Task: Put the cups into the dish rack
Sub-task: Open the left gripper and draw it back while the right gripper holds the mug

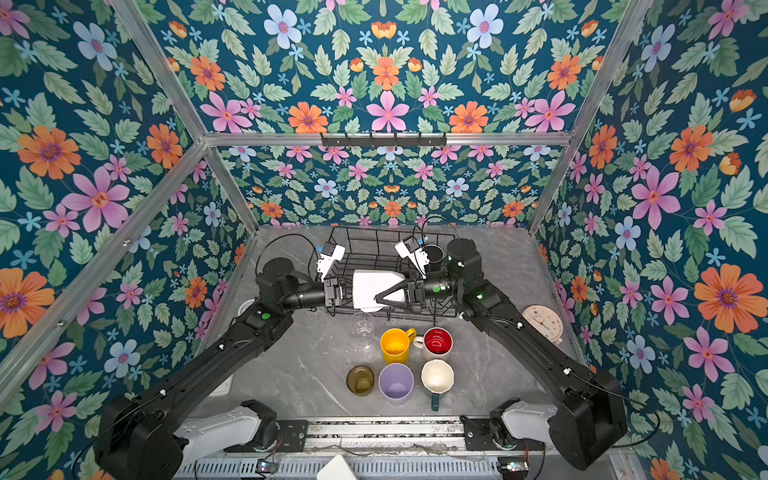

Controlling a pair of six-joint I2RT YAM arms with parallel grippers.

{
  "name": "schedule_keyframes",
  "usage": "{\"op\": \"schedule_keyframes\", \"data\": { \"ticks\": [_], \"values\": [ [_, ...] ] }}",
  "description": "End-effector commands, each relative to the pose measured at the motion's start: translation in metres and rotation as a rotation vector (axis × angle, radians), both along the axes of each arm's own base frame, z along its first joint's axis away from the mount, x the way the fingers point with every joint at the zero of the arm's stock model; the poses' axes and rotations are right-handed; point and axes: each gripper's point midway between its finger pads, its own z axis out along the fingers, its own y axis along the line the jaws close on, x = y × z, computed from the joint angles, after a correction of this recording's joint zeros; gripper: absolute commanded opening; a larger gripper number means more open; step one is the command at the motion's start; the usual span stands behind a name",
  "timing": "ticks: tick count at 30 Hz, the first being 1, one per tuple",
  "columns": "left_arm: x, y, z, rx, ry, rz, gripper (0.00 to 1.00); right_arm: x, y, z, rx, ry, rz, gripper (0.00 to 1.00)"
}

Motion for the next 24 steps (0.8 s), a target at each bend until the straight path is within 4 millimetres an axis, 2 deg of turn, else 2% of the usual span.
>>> {"op": "schedule_keyframes", "data": {
  "ticks": [1,5,8,13,20,24],
  "values": [
    [0.006,0.0,0.002,0.008,-0.035,0.038,0.06,0.012,-0.001,0.016,0.021,-0.036,-0.099,0.0],
    [0.006,0.002,0.0,0.029,-0.034,0.047,0.19,0.011,-0.003,0.021,0.013,-0.05,-0.113,0.0],
    [0.006,0.004,-0.003,0.045,-0.03,0.062,0.37,0.01,-0.005,0.025,0.012,-0.053,-0.121,0.0],
    [0.01,0.009,-0.007,0.064,-0.032,0.1,0.55,0.011,-0.011,0.028,0.0,-0.047,-0.142,0.0],
    [0.029,0.032,-0.019,0.164,-0.037,0.257,0.7,0.018,-0.029,0.03,-0.046,-0.03,-0.221,0.0],
    [0.047,0.058,-0.027,0.251,-0.03,0.414,0.76,0.023,-0.045,0.033,-0.071,-0.026,-0.282,0.0]
  ]
}}
